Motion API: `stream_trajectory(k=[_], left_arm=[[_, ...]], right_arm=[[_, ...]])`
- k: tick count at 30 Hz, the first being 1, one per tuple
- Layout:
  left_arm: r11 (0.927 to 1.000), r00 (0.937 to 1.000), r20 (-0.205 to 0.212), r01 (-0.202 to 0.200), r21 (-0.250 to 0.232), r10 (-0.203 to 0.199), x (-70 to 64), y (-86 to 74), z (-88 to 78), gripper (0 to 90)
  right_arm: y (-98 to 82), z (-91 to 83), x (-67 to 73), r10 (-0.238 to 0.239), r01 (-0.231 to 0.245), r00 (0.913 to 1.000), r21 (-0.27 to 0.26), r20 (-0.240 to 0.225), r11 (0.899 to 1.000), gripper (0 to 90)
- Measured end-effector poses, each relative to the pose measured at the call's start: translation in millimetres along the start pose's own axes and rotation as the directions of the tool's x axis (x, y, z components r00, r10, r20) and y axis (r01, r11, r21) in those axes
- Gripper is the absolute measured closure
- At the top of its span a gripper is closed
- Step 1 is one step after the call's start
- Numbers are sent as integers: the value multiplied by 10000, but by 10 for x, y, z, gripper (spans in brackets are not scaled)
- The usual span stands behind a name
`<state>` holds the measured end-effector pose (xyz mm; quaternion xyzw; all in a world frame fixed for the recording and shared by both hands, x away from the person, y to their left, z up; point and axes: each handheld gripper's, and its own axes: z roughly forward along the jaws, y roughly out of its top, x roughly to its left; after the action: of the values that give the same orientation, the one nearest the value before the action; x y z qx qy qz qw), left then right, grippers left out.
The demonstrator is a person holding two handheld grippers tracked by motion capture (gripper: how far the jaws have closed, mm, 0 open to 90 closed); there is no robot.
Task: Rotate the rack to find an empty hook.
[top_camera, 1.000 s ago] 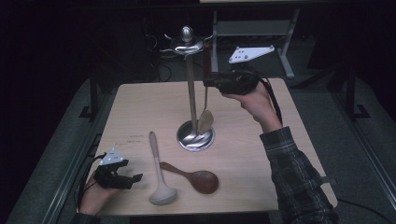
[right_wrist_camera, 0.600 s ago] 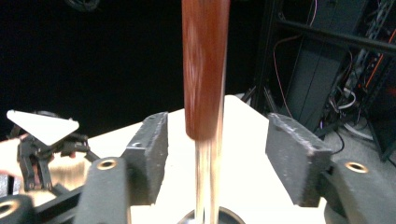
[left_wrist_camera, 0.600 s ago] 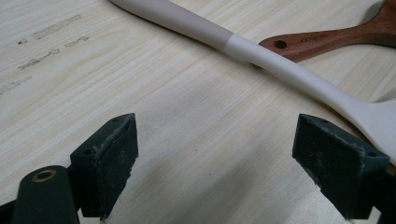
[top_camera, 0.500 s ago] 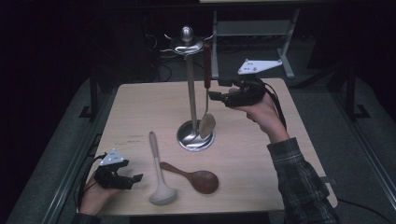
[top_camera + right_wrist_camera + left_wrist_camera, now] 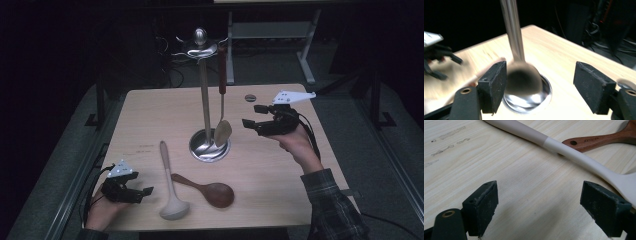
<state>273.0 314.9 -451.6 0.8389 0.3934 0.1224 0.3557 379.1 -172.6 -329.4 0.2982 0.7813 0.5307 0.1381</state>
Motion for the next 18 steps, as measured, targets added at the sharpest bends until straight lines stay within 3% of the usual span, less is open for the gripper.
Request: stream_trajectory(k=[2, 4, 9, 10, 13, 14, 18], left_arm=[[10000, 10000, 49, -1, 42, 1, 4, 0, -5, 151], [10000, 9999, 159, 20, -28, -20, 10, 1, -15, 204], [9997, 9995, 275, 161, -195, -156, 2, 23, -40, 236], [9993, 9988, 453, 218, -298, -204, 3, 35, -60, 276], [9986, 9972, 661, 371, -381, -345, 9, 57, -75, 332], [9979, 9963, 742, 477, -439, -444, 8, 72, -81, 393], [9943, 9913, 1120, 779, -722, -695, -16, 191, -138, 523]], right_arm=[[-108, -43, 0, -77, 75, 9998, 99, 160, 9999, 260], [-222, -87, -8, 79, -83, 9995, 146, 295, 9999, 253], [-476, -180, -17, 410, -416, 9980, 121, 486, 9991, 252], [-611, -220, -22, 656, -670, 9963, 248, 552, 9974, 249], [-744, -253, -26, 833, -859, 9947, 424, 597, 9954, 247], [-865, -282, -25, 958, -993, 9935, 574, 608, 9934, 239], [-1055, -319, -1, 1096, -1156, 9907, 727, 808, 9906, 228]])
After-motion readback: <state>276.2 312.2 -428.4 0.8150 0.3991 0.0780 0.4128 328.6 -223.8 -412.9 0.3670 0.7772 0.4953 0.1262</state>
